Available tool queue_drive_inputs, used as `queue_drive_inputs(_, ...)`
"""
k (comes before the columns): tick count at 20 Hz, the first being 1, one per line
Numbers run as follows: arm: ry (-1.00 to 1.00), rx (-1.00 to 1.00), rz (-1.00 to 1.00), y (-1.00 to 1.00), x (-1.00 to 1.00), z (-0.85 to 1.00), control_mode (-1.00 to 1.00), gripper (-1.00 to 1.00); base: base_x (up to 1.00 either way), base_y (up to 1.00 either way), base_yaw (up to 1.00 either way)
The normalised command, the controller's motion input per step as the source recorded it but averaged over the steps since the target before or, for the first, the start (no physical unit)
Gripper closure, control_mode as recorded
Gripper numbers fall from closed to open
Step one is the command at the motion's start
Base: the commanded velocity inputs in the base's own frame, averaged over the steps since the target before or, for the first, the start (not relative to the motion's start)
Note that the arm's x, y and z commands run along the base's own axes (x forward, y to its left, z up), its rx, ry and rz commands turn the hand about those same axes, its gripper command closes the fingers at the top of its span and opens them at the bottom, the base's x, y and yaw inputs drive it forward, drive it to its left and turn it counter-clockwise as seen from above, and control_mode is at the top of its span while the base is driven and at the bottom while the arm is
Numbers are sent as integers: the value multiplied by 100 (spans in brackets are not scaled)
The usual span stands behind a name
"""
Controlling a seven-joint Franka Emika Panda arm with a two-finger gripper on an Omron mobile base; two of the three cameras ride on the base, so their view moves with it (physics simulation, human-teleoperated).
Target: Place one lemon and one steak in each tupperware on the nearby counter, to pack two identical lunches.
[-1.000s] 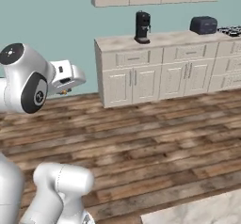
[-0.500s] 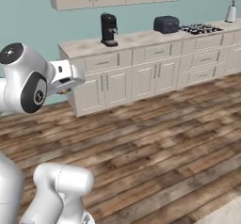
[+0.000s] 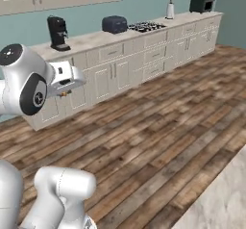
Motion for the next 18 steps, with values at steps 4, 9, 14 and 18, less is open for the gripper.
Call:
queue_drive_inputs(4,0,0,0,0,0,0,100,100,21,27,-52)
queue_drive_inputs(9,0,0,0,0,0,0,100,100,20,33,-51)
queue_drive_inputs(14,0,0,0,0,0,0,100,100,28,45,-49)
queue_drive_inputs(18,0,0,0,0,0,0,100,100,31,54,-49)
